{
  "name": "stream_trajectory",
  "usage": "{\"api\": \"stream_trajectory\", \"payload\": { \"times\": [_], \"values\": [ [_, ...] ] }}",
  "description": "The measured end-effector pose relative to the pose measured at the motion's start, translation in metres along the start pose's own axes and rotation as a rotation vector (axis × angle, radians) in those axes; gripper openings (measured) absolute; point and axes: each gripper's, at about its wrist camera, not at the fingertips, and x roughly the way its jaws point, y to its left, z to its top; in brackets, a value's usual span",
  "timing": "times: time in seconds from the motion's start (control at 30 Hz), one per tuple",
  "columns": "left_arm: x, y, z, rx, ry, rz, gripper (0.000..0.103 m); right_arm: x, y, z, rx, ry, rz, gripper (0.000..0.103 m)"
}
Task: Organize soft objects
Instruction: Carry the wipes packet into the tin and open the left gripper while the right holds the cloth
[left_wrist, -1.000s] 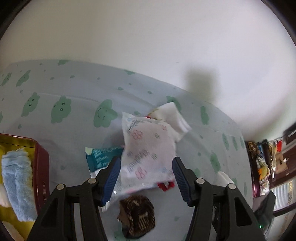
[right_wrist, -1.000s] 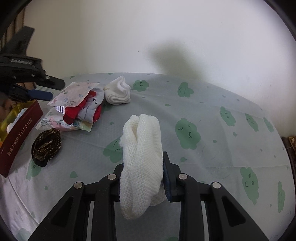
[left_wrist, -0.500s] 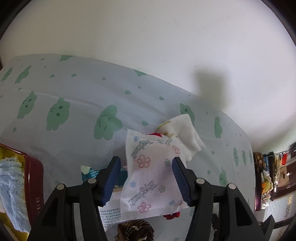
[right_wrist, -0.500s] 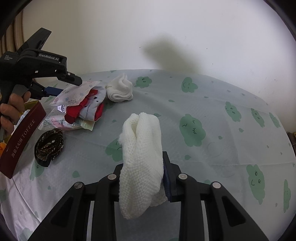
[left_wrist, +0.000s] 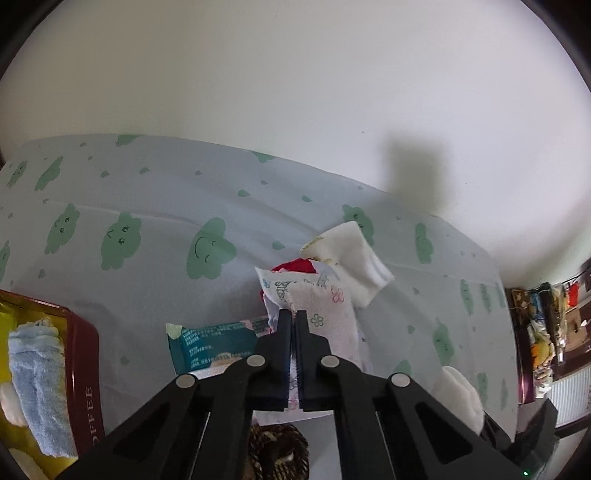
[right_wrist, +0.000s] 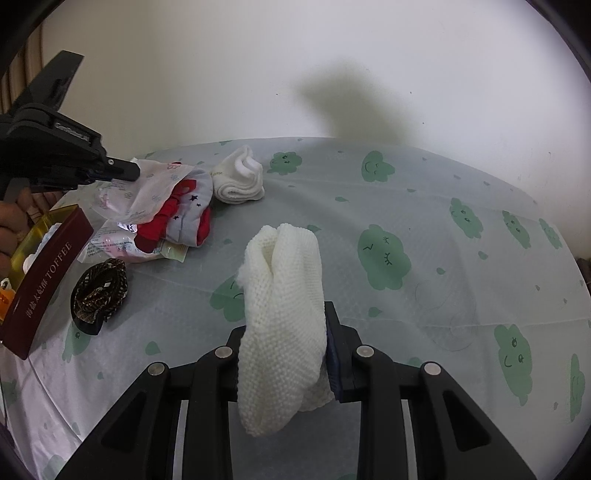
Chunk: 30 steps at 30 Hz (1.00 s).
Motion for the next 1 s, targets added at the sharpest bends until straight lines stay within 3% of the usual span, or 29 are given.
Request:
{"api": "stream_trajectory", "payload": {
  "times": [0.6, 1.0],
  "values": [
    [-0.053, 0.004, -0.014, 0.030, -0.064, 0.047, 0.001, 0.000, 0.000, 0.001, -0.002, 0.000, -0.002, 0.026],
    [-0.109, 0.046, -0.023, -0.003, -0.115, 0.118, 0.001, 0.000, -0.001, 0.001, -0.001, -0.002, -0.003, 0.026]
  ]
}}
